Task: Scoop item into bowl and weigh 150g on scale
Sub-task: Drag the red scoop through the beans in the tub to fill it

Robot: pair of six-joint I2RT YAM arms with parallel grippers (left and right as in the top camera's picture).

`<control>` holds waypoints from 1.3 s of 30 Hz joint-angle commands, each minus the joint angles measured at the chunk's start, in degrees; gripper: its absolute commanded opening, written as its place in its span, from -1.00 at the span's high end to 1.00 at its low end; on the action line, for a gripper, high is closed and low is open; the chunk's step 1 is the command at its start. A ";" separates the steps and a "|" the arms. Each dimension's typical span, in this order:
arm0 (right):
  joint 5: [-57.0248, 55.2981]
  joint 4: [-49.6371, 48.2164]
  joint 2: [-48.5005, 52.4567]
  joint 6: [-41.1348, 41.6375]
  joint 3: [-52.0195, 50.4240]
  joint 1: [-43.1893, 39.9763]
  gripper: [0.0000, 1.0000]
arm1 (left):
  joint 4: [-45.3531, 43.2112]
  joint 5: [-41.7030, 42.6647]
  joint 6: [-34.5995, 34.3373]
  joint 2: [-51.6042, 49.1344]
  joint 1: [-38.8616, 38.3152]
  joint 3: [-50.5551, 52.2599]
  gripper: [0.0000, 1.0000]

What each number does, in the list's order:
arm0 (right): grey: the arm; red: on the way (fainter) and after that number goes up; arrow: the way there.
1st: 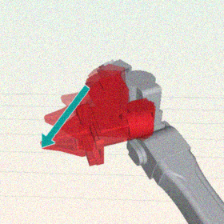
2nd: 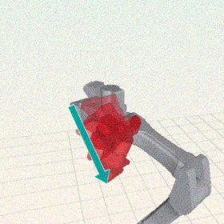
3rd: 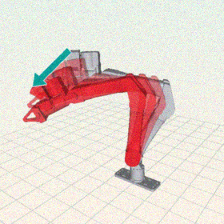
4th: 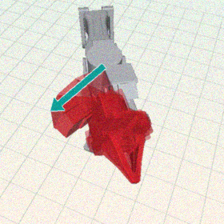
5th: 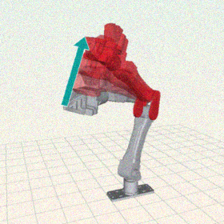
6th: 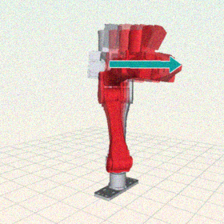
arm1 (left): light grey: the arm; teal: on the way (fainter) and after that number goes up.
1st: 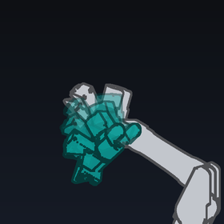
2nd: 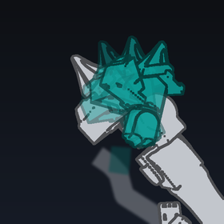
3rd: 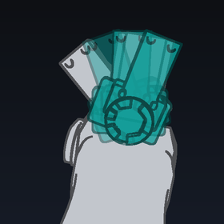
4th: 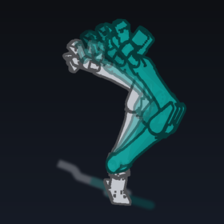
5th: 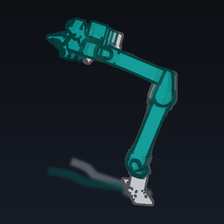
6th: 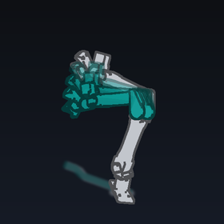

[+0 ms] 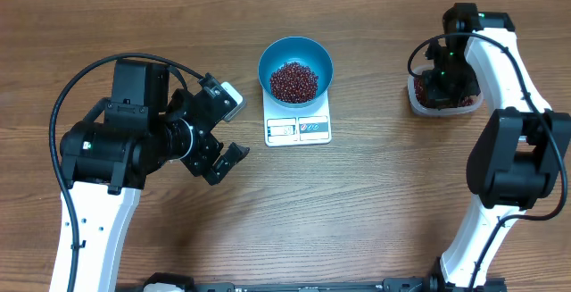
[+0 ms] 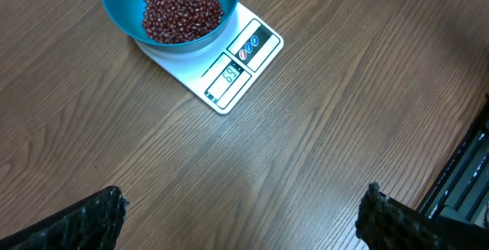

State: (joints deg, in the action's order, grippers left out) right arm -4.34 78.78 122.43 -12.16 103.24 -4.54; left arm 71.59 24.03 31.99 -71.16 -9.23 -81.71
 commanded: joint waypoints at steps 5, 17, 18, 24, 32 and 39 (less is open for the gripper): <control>13.07 2.78 1.51 -1.88 -0.72 -2.64 0.92 | 0.00 0.85 1.25 -0.07 0.22 -0.79 -0.99; 25.86 2.93 1.51 -5.95 -0.74 -8.98 0.92 | 0.00 0.87 1.25 -0.07 0.22 -0.79 -0.99; 26.01 2.93 1.51 -5.92 -0.74 -9.35 0.92 | 0.00 0.85 1.25 -0.07 0.22 -0.79 -0.99; 27.15 2.62 1.51 -5.90 -0.74 -10.34 0.93 | 0.00 0.87 1.25 -0.07 0.22 -0.79 -0.99; 27.15 1.90 1.51 -5.68 -0.74 -10.34 0.93 | 0.00 0.87 1.25 -0.07 0.22 -0.79 -1.00; 27.17 1.73 1.51 -4.59 -0.74 -10.34 0.92 | 0.00 0.87 1.25 -0.07 0.22 -0.79 -0.99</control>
State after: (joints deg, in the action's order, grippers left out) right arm 20.80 80.40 123.24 -16.75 103.33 -15.27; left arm 71.59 24.03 31.99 -71.16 -9.23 -81.71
